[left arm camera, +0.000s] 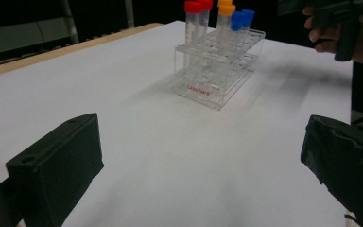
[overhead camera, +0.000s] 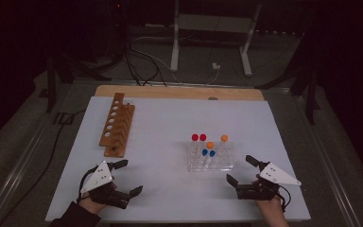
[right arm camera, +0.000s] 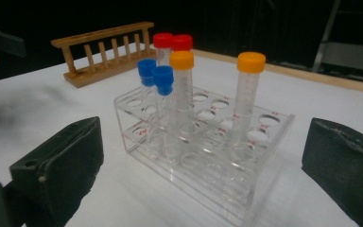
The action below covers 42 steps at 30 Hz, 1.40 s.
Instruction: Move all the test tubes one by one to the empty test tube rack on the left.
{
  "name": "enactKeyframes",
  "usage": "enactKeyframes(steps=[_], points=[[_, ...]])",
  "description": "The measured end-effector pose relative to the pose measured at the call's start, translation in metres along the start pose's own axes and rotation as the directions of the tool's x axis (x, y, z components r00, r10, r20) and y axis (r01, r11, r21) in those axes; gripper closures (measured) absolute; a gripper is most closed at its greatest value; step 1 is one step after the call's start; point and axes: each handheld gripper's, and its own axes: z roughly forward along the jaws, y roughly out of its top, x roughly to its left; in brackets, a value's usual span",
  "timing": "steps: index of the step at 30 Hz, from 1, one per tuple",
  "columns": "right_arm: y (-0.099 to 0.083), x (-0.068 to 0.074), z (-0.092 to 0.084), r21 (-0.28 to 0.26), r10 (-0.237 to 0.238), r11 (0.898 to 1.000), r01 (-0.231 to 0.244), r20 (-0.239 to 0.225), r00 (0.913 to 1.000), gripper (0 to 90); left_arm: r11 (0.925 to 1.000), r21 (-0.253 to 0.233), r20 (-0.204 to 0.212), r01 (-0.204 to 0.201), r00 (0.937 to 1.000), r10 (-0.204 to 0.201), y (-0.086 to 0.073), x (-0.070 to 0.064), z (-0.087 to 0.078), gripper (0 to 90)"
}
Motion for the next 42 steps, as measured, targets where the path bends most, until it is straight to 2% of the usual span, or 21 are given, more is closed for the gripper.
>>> enactKeyframes(steps=[3, 5, 6, 8, 11, 14, 17, 21, 23, 26, 32, 37, 39, 42], points=[[0.001, -0.002, -0.002, -0.007, 0.009, 1.0, -0.009, 0.033, 0.9994, 0.0, 1.0, 0.002, -0.005, -0.001, 1.0, 0.001, 0.0, 0.0, -0.001, 0.5], [0.002, -0.006, -0.003, 0.004, 0.05, 0.999, -0.05, 0.021, 0.9985, 0.0, 1.0, -0.004, -0.005, 0.002, 1.0, -0.002, 0.0, 0.0, -0.001, 0.5], [0.001, -0.008, -0.003, 0.008, 0.064, 0.998, -0.064, 0.029, 0.9975, 0.0, 1.0, -0.007, -0.005, 0.006, 1.0, -0.006, 0.0, 0.001, -0.002, 0.5], [0.001, -0.01, -0.003, 0.051, 0.064, 0.996, -0.067, 0.065, 0.9958, 0.0, 0.9999, -0.01, -0.009, 0.008, 0.9999, -0.008, 0.0, 0.001, -0.002, 0.5], [0.001, -0.013, -0.002, 0.083, 0.088, 0.992, -0.093, 0.063, 0.9941, 0.0, 0.9998, -0.017, -0.006, 0.013, 0.9999, -0.013, 0.001, 0.001, -0.003, 0.5], [0.003, -0.013, -0.001, 0.102, 0.085, 0.99, -0.093, 0.071, 0.9938, 0.0, 0.9998, -0.016, -0.007, 0.011, 0.9999, -0.011, 0.001, 0.001, -0.003, 0.5], [0.006, -0.013, -0.002, 0.119, 0.07, 0.989, -0.082, 0.103, 0.9922, 0.0, 0.9997, -0.02, -0.005, 0.015, 0.9999, -0.015, 0.001, 0.001, -0.004, 0.5], [0.008, -0.014, -0.003, 0.133, 0.081, 0.986, -0.097, 0.124, 0.989, 0.0, 0.9999, -0.015, -0.008, 0.007, 0.9999, -0.007, 0.001, 0.0, -0.003, 0.5], [0.011, -0.014, -0.004, 0.132, 0.088, 0.986, -0.105, 0.128, 0.9878, 0.0, 0.9998, -0.017, -0.005, 0.01, 0.9999, -0.01, 0.001, 0.001, -0.002, 0.5], [0.018, -0.012, -0.006, 0.129, 0.052, 0.989, -0.071, 0.145, 0.988, 0.0, 0.9999, -0.009, -0.007, 0.005, 1.0, -0.005, 0.001, 0.001, -0.001, 0.5], [0.03, -0.011, -0.007, 0.13, 0.061, 0.988, -0.08, 0.144, 0.9877, 0.0, 0.9999, -0.01, -0.006, 0.007, 1.0, -0.007, 0.001, 0.0, -0.002, 0.5], [0.043, -0.008, -0.01, 0.094, 0.06, 0.993, -0.074, 0.144, 0.9878, 0.0, 1.0, -0.007, -0.006, 0.001, 1.0, -0.001, 0.001, 0.0, -0.001, 0.5], [0.05, -0.005, -0.009, 0.081, 0.049, 0.995, -0.06, 0.131, 0.9901, 0.0, 0.9999, -0.01, -0.003, 0.005, 1.0, -0.005, 0.001, 0.0, -0.001, 0.5], [0.056, -0.001, -0.007, 0.076, 0.055, 0.995, -0.063, 0.107, 0.9927, 0.0, 1.0, -0.008, -0.005, 0.001, 1.0, -0.001, 0.001, 0.0, -0.001, 0.5]])
